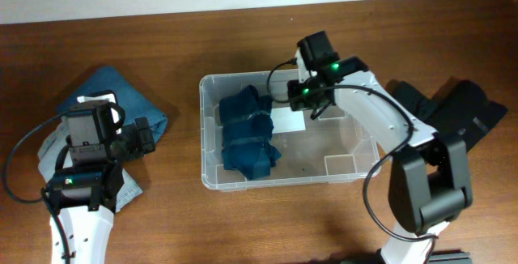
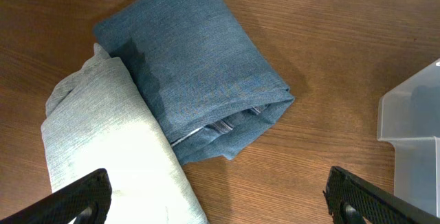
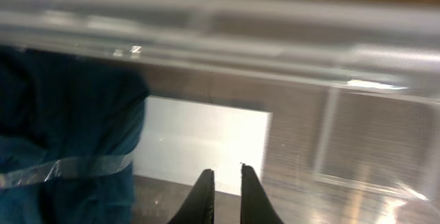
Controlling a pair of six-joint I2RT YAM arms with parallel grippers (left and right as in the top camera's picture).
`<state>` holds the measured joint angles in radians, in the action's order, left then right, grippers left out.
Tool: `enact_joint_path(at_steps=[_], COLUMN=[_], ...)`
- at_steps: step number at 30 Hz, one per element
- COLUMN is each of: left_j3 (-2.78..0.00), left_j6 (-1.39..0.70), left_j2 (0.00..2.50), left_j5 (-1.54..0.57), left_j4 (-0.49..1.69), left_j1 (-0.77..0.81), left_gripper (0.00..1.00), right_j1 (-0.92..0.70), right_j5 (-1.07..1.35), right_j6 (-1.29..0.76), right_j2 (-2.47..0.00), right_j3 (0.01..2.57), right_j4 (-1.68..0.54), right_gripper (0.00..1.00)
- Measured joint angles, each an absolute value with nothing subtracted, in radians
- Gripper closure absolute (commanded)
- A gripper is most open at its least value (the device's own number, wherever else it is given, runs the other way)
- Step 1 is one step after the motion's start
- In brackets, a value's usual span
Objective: Pack container
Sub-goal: 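Lower the teal bundle into the box's left side and release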
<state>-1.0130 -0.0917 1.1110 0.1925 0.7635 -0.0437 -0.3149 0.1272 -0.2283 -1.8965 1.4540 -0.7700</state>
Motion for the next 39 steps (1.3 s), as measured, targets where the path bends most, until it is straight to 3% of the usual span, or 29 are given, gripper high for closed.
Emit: enact_joint_path(at_steps=[12, 36, 38, 39], left_j3=[-1.013, -1.013, -1.013, -1.013], left_j6=[-0.092, -0.092, -0.092, -0.092], left_j2=[1.111, 1.111, 1.111, 1.111], left_j5=[0.192, 0.193, 0.192, 0.193], left_j4=[0.764, 0.764, 0.764, 0.764], left_j1=[-0.044, -0.044, -0.044, -0.044], left_gripper=[0.01, 0.00, 0.01, 0.01], right_j1=[-0.500, -0.503, -0.503, -0.498], right_j5=[0.166, 0.354, 0.356, 0.353], right_j6=[-0.263, -0.126, -0.123, -0.120], right_j2=[-1.963, -2.088, -2.092, -2.093], right_j3=[1.455, 1.463, 1.473, 1.492], right_j4=[-0.780, -0.641, -0.651, -0.687], right_gripper=[0.95, 0.95, 0.90, 0.81])
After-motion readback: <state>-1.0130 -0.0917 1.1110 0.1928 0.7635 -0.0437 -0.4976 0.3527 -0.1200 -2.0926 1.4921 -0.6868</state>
